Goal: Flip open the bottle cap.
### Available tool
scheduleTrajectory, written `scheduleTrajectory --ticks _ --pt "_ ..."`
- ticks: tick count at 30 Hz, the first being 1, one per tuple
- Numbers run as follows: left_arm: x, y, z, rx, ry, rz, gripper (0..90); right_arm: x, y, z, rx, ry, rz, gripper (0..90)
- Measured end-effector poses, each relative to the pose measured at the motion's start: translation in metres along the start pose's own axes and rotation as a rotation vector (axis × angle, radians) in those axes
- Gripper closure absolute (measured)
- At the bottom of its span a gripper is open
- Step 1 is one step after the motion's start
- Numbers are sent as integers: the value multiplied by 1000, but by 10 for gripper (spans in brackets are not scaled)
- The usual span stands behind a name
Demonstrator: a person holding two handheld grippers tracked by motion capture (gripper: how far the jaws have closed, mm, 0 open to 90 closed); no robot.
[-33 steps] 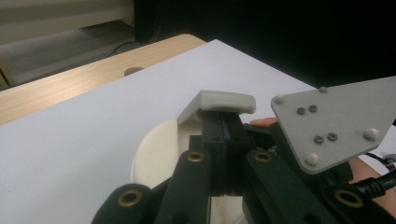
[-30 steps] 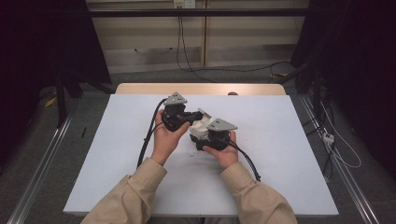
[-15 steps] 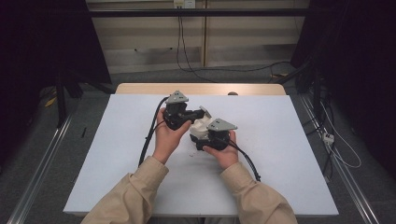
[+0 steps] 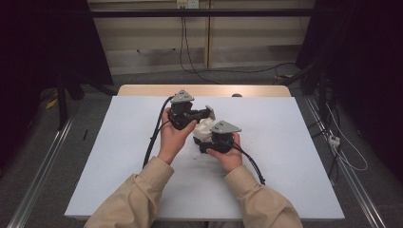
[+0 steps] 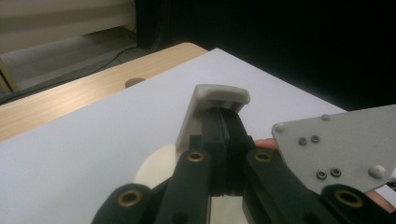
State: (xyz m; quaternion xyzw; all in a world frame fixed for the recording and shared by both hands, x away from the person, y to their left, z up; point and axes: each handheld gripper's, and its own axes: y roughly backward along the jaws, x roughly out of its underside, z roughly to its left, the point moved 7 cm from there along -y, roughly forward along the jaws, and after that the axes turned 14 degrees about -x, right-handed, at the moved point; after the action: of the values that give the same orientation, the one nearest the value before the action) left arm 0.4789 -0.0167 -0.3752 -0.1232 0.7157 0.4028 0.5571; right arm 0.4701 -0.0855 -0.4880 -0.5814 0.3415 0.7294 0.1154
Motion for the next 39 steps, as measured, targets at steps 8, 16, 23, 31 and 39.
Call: scheduleTrajectory --ticks 8,16,23,31,39 --pt "-4 -3 -1 -3 -6 2 900 0 0 0 2 1 2 188" --pt "-7 -7 -1 -9 -15 7 900 0 0 0 -1 -3 1 188" --pt "-10 -11 -1 -13 -14 6 900 0 0 0 0 -3 1 188" --pt "-11 -15 -1 -15 -12 8 900 0 0 0 0 -4 1 188" --pt "-12 -18 -2 -20 -18 14 900 0 0 -1 -1 -6 1 188"
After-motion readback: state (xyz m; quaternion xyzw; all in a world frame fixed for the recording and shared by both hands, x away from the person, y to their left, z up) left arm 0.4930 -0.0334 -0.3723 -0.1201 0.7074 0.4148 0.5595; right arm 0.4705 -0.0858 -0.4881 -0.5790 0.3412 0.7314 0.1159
